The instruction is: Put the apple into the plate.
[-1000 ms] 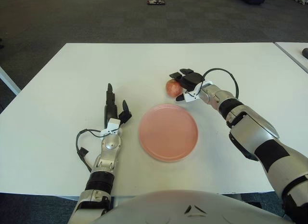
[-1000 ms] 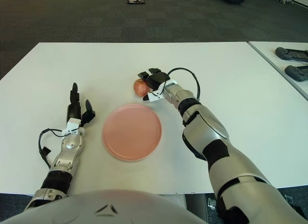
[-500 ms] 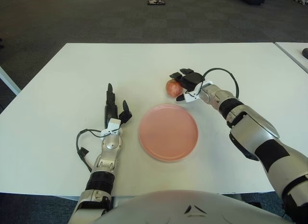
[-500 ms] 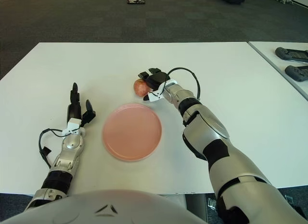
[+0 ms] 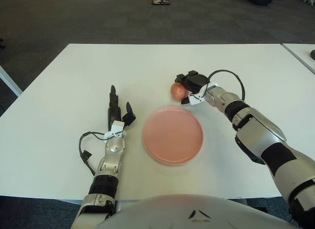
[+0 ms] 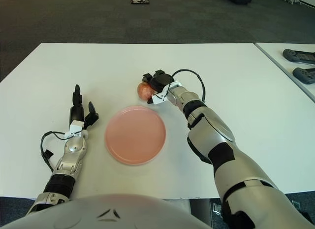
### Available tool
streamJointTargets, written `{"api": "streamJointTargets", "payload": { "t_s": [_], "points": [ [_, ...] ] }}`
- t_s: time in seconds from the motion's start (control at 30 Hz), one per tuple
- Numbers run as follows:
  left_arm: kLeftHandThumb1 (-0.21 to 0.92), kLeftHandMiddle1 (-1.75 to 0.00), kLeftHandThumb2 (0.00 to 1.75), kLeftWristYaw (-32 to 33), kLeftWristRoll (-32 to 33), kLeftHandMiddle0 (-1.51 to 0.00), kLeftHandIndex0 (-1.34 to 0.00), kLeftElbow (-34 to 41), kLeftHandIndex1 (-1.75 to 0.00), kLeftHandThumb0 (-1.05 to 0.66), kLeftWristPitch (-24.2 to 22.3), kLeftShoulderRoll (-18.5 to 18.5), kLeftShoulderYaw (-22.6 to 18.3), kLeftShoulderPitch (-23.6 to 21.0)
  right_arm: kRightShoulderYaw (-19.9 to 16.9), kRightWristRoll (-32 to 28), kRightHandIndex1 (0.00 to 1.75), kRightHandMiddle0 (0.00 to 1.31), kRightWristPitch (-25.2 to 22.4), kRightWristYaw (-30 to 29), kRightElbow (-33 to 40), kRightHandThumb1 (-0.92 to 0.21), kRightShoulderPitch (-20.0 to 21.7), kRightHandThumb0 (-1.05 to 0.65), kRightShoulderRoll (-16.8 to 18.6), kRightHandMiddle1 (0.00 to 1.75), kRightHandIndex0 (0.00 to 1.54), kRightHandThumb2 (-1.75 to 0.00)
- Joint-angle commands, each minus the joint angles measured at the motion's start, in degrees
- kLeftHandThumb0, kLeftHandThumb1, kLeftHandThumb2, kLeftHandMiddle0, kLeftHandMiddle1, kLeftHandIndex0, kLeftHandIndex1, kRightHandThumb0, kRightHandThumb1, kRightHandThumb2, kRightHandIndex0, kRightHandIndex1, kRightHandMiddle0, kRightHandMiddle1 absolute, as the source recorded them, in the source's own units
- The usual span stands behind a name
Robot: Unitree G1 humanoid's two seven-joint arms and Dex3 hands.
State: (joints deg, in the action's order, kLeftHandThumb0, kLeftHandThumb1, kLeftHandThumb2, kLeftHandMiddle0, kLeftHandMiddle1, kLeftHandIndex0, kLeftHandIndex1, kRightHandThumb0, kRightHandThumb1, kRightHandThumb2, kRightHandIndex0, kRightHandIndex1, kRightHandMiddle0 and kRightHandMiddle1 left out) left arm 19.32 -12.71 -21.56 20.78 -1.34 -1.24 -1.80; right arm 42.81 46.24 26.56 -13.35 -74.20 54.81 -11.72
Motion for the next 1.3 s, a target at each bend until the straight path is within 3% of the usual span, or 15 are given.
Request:
{"api": "streamJointTargets", "payload": {
  "t_s": [0.0,0.13,0.57,0.83,1.27],
  "points": [
    [0.92,0.00,1.00,0.34,-0.26,0.00,0.00,0.51,-0.05,-0.90,-0.46,0.17,0.03,-0.89,-0.31,0.08,1.69,0.41,1.80,-1.35,-1.07,-0.55,-2.51,-0.44,-0.23,1.67,0.53,-0.93],
    [0.92,0.00,1.00,0.22,-0.11,0.00,0.00,0.87,-0.04,-0.91,-0.40,0.31,-0.01,-0.80,-0.23,0.80,1.74,0.50,2.20,-4.64,-1.15,-0.46,-3.14,-0.44,-0.14,1.73,0.67,-1.11],
    [0.92,0.00,0.99,0.77,-0.71,0.00,0.00,1.56,-0.04,-0.90,-0.22,0.29,-0.10,-0.49,-0.16,1.26,1.75,0.61,3.26,-13.81,-1.47,-0.31,-4.55,-0.47,0.84,1.75,1.05,-1.32],
    [0.92,0.00,1.00,0.82,-0.85,0.00,0.00,2.23,-0.04,-0.89,-0.12,0.24,-0.11,-0.22,-1.12,0.34,1.75,0.64,3.33,-13.97,-1.96,-0.28,-4.56,-0.48,1.52,1.75,1.13,-1.36],
    [0.92,0.00,0.99,0.28,-0.54,0.00,0.00,3.25,-0.04,-0.89,-0.84,0.30,-0.14,0.09,-3.63,-0.94,1.75,0.65,3.99,-15.09,-1.57,-0.26,-4.11,-0.49,1.06,1.75,1.15,-1.38]
  ]
}}
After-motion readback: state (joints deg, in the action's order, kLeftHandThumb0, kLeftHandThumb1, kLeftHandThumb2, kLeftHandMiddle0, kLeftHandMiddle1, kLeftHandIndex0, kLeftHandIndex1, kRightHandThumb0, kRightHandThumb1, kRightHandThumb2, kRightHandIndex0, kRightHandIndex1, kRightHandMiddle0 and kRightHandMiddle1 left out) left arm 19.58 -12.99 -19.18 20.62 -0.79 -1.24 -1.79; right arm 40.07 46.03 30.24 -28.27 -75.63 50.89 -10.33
